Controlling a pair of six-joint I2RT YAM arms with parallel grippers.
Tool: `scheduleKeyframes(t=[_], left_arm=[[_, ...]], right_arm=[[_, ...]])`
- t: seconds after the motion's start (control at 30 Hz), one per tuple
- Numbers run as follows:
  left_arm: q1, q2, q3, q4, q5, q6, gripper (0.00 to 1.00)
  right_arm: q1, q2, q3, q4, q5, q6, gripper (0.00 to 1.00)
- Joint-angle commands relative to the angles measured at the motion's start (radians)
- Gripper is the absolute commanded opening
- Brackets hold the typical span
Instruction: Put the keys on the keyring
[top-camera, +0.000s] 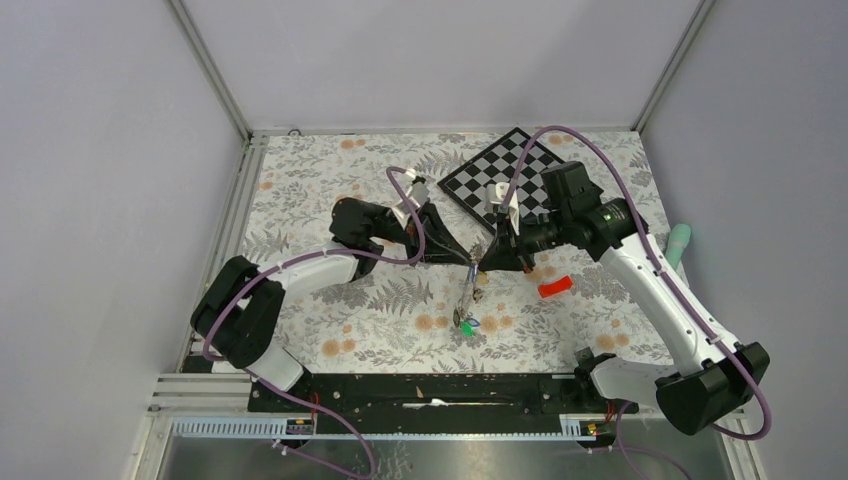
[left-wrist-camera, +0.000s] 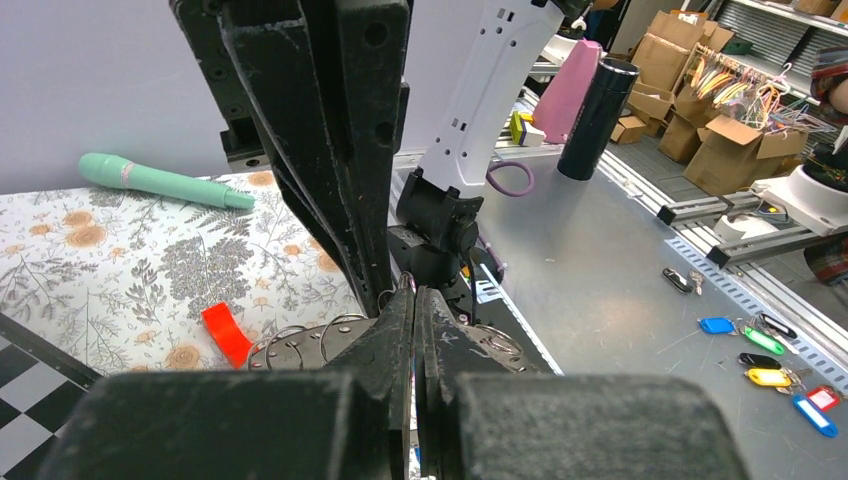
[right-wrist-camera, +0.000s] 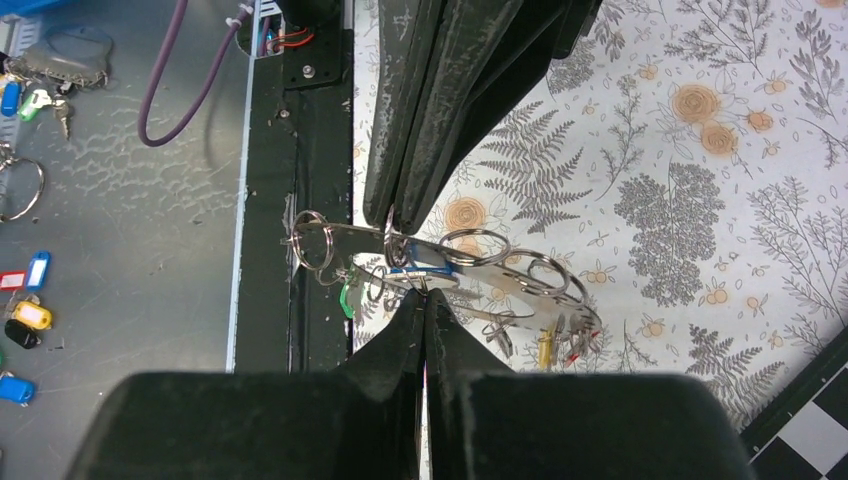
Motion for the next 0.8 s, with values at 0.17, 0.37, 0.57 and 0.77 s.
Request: scheduleKeyframes(t=[0.17,0.37,0.57,0.77], left_arm=[[-0.028,-0.022,-0.001,0.140,0.000,-0.011,0.00],[-0.030,-0.014,0.000,0.155,-0.012,-0.024,0.00],[-0.030,-0.012,0.003,0.139,-0.011,-0.021,0.00],[-0.023,-0.031,0.000,0.092,-0.012,0.006,0.00]], right_arm=[[-0.004,0.018,-0.013,0.053,-0.100,0.024,0.00],[-0.004,0.024,-0.019,0.071,-0.128,0.040,0.00],[-0.004,0.015,-0.023,0.077,-0.118,0.045,0.00],[-0.006,-0.039,-0.027,0.060,-0.021,0.014,0.13]])
